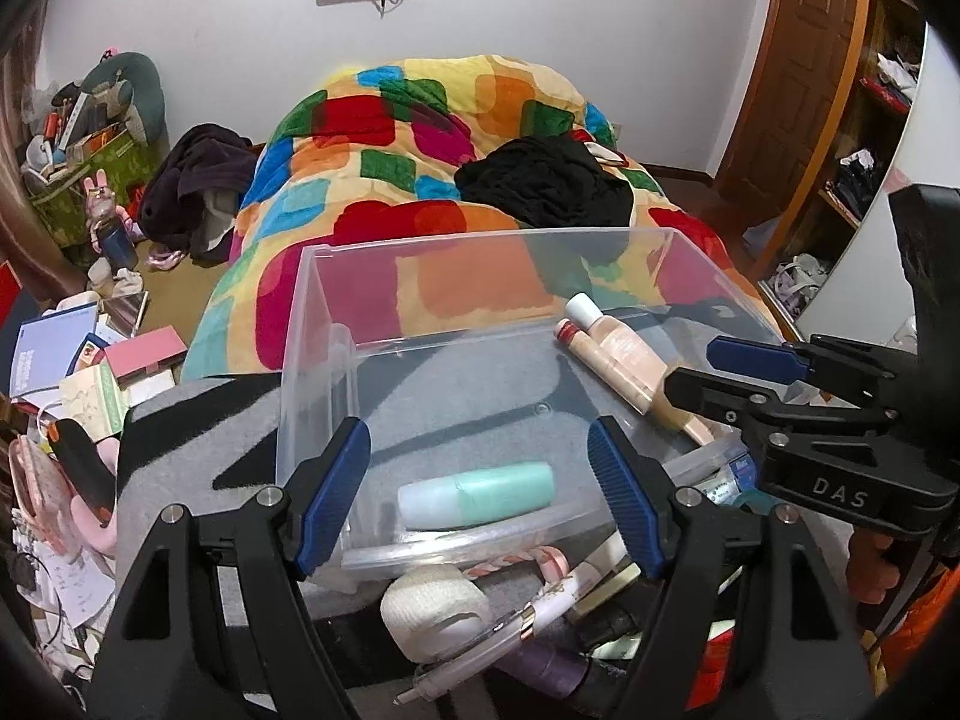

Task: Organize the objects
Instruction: 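Lower the eraser and mint-green bottle into the clear box and release, then move the right tool to the red pouch and grasp it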

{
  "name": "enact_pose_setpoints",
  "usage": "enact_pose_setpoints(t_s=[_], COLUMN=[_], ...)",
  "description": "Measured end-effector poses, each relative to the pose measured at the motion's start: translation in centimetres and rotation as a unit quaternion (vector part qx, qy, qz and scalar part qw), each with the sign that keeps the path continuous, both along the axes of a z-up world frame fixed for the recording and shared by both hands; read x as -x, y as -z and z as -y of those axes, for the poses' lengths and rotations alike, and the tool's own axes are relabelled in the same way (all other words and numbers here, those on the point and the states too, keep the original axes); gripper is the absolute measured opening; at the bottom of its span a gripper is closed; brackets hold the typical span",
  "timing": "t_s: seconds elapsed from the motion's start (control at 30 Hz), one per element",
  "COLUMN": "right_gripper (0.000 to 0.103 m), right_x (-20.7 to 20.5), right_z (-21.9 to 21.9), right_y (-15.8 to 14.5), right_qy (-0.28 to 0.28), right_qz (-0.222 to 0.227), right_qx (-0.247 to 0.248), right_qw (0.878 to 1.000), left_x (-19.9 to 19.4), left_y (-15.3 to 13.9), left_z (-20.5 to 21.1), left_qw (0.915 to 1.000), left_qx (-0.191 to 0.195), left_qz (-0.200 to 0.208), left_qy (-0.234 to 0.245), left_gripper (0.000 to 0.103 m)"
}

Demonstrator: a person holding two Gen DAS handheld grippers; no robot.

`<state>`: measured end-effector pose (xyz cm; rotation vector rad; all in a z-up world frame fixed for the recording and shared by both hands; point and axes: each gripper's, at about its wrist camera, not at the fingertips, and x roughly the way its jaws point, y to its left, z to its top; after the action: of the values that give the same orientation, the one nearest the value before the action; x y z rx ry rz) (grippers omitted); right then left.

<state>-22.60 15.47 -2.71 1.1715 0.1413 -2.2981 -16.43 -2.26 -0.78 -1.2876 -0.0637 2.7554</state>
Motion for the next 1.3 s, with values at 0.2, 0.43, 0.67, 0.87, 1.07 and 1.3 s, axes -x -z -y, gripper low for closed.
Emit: enact_pose_setpoints(t_s=[0.2, 0.43, 0.67, 0.87, 1.07, 1.3], right_gripper=[0.054, 0.063, 0.074, 0.079, 0.084, 0.091], right_x=[-0.7, -3.0, -6.1, -9.4, -13.0, -13.9], right_z=[-0.8, -2.8, -5.8, -6.7, -5.4, -3.8], right_y=[-0.7, -2.1, -2.8, -1.1, 0.9, 1.4], right_qy=[-0.005, -0.009, -0.013, -0.062, -0.147, -0.205], right_qz=[-0.01, -0.032, -0.055, -0.047, -0.048, -0.06], right_qx=[0.005, 0.02, 0.027, 0.015, -0.021, -0.038], right_qw=[1.0, 0.999, 0.998, 0.997, 0.988, 0.976], left_x=[-0.7, -3.5, -7.6, -10.7, -13.2, -12.7], left_y=[-0.5, -1.6, -1.2, 1.1, 4.1, 5.1], left_z=[-0.1, -0.6, -1.0, -1.0, -2.4, -3.7], left_qw=[1.0, 0.9994, 0.9988, 0.9995, 0.9985, 0.9986], left_qx=[-0.002, 0.02, 0.035, 0.031, 0.045, 0.019], left_qz=[-0.004, -0.029, -0.036, 0.001, 0.027, 0.038], left_qy=[0.0, -0.003, 0.002, 0.003, 0.016, 0.032], left_gripper=[0.078, 0.086, 0.091, 0.091, 0.091, 0.093])
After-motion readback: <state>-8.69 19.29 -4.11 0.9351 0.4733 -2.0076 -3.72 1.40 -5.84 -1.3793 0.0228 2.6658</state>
